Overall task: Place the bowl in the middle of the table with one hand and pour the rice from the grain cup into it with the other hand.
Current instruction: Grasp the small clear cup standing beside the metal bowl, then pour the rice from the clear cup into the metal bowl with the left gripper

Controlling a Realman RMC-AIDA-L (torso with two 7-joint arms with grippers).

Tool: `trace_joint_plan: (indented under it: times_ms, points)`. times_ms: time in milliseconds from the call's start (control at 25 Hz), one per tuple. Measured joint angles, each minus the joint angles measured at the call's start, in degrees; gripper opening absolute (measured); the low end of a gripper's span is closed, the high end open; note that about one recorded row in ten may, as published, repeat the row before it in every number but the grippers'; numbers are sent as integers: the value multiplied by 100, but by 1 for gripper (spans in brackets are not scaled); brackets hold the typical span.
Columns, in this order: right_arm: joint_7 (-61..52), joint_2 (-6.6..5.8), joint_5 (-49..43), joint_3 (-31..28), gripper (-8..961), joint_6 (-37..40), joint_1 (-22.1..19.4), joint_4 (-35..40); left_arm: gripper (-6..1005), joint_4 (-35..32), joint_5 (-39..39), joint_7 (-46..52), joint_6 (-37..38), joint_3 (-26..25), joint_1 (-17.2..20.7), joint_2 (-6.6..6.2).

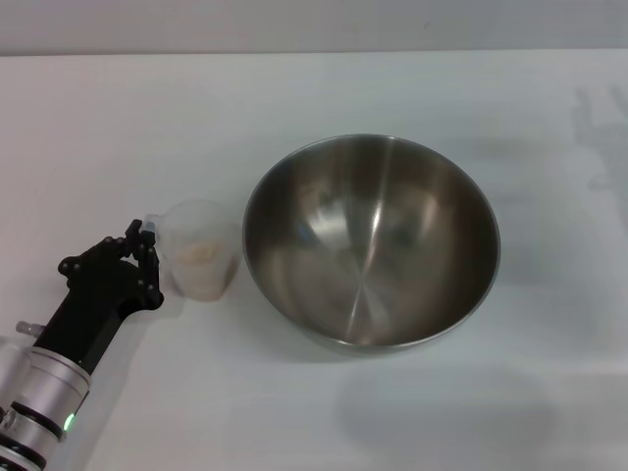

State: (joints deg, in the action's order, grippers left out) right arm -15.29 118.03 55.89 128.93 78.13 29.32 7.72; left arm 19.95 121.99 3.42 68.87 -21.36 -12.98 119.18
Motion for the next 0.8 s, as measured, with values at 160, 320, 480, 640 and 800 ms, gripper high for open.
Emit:
trace_joint_plan:
  times_ms: [160,320,480,640,800]
  points:
    - [0,-6,0,0,481,0,4,1,90,3,0,1,-1,1,-23,0]
    - [0,-8,0,0,482,0,4,2,56,7,-25,1,-24,-11,-108,0]
    - [0,-9,0,0,482,4,3,2,30,9,-31,-72,93,-124,-220,0]
    - [0,-22,0,0,482,43,33,2,28,13,-35,-735,645,-411,-481,0]
    - [0,-28,0,0,482,56,65,2,26,62,-13,-2089,1136,-463,-766,0]
